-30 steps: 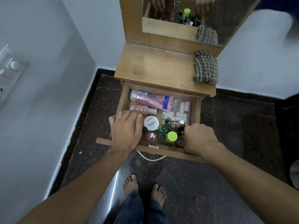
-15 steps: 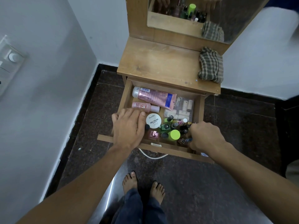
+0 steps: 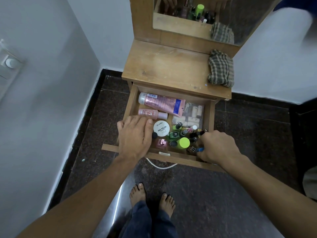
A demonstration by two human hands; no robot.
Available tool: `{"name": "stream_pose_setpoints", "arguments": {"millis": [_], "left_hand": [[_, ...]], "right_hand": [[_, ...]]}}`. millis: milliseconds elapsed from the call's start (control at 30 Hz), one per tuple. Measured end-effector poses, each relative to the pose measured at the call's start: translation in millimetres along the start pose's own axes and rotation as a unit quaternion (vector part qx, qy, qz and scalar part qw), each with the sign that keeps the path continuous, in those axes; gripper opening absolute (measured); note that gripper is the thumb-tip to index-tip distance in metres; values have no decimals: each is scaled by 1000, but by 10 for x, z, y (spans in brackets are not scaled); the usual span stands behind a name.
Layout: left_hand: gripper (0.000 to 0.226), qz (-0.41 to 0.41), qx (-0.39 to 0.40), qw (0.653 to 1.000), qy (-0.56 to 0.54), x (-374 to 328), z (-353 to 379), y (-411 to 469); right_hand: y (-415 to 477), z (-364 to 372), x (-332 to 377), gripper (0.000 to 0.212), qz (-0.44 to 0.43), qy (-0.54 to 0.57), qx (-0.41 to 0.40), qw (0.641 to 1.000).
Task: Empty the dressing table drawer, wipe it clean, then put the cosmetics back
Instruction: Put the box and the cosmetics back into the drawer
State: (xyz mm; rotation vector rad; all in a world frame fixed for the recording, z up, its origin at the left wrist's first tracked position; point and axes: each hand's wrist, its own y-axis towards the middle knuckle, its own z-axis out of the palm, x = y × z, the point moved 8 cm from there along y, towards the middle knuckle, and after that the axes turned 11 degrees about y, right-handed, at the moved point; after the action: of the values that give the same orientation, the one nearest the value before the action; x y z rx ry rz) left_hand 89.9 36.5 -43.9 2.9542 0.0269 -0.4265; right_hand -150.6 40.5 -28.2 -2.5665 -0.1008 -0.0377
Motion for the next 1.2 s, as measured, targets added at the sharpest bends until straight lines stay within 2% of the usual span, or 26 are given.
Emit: {"name": "stream_pose_setpoints", "arguments": {"millis": [433, 600, 700, 867, 967, 1033, 1100, 1167, 1200], "left_hand": [[47, 3, -19, 999, -39, 0, -56, 2], [41, 40, -21, 999, -31, -153, -123, 9], [32, 46, -13, 997, -59, -318, -141, 52], [24, -36, 2, 985, -169, -410, -203, 120], [20, -91, 24, 975, -203, -422, -163, 90], [25, -113, 49, 966, -226, -443, -80, 15], [31, -155, 74, 950, -263, -443, -4, -112], [37, -200, 72, 933, -289, -458, -3, -276], [39, -225, 61, 926, -297, -471, -33, -375]], "right_hand": [[35, -10, -158, 42, 32, 43, -26, 998], [-67, -228, -55, 26, 37, 90, -121, 988], [-1, -358, 172, 23, 48, 189, -170, 966], [63, -408, 328, 15, 108, 416, -240, 871], [27, -227, 292, 13, 137, 529, -240, 803], [4, -35, 247, 13, 156, 605, -234, 745], [-63, 118, 241, 13, 173, 689, -230, 666], [-195, 231, 256, 11, 186, 751, -227, 591], [-296, 269, 278, 12, 188, 771, -226, 565]]}}
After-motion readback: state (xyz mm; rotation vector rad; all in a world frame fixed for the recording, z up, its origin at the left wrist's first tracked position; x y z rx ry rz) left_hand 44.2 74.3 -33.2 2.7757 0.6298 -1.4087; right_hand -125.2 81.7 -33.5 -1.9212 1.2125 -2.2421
